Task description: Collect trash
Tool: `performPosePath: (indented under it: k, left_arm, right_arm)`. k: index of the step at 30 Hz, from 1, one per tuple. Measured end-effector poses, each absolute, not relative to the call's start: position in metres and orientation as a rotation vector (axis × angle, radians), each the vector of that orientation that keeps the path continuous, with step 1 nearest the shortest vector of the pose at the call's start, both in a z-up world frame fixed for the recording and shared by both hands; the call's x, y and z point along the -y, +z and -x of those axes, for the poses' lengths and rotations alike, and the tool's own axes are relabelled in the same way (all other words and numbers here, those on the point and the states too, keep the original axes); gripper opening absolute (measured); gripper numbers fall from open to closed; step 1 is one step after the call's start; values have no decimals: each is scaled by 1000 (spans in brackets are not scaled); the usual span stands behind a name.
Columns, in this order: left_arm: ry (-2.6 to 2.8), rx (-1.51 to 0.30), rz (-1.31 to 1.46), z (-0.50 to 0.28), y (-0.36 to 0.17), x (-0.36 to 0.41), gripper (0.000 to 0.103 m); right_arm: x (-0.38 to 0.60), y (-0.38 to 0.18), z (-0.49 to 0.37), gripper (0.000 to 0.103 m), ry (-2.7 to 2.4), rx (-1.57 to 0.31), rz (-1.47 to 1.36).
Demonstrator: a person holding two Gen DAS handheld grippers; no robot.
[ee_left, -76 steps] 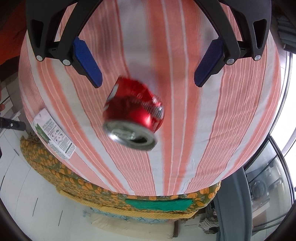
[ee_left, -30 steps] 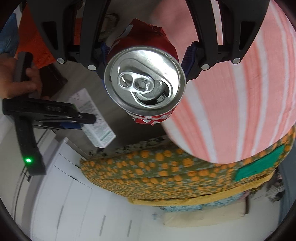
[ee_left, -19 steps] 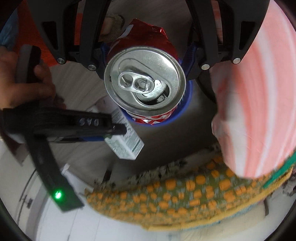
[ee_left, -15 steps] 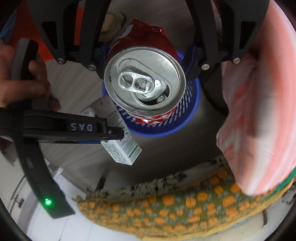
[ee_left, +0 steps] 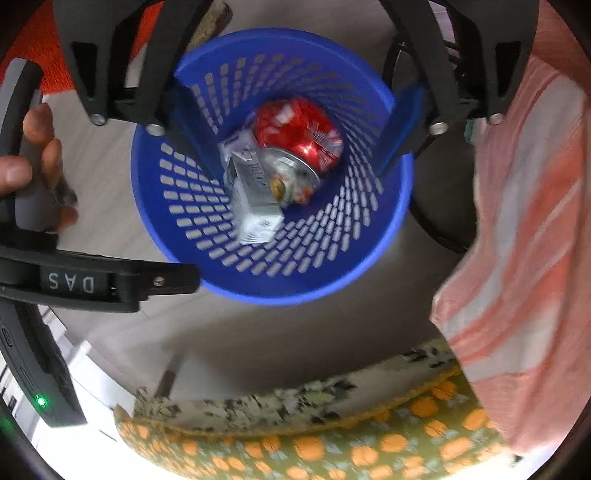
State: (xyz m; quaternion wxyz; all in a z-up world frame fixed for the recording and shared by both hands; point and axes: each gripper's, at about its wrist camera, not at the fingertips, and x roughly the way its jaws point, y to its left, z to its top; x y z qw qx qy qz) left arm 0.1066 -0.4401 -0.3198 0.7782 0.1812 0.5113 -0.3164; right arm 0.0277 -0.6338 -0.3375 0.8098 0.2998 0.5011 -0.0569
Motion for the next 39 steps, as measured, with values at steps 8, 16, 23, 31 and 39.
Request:
performPosePath:
  k: [8, 16, 23, 31, 39]
  left_arm:
    - [-722, -935, -308, -63, -242, 416, 98]
    - [-770, -831, -345, -21, -173, 382, 98]
    - [-712, -833, -367, 1, -151, 363, 98]
    - [-697, -867, -318, -1, -150, 348, 98]
    - [-645, -907, -313, -7, -153, 348, 98]
  right_arm:
    - [641, -289, 9, 99, -261, -1016, -570]
    - [606, -217, 89, 99, -323, -923, -436]
    - [560, -190, 143, 99, -353, -847, -396]
    - [542, -190, 160, 98, -322, -842, -413]
    - [538, -189, 157, 98, -284, -854, -411]
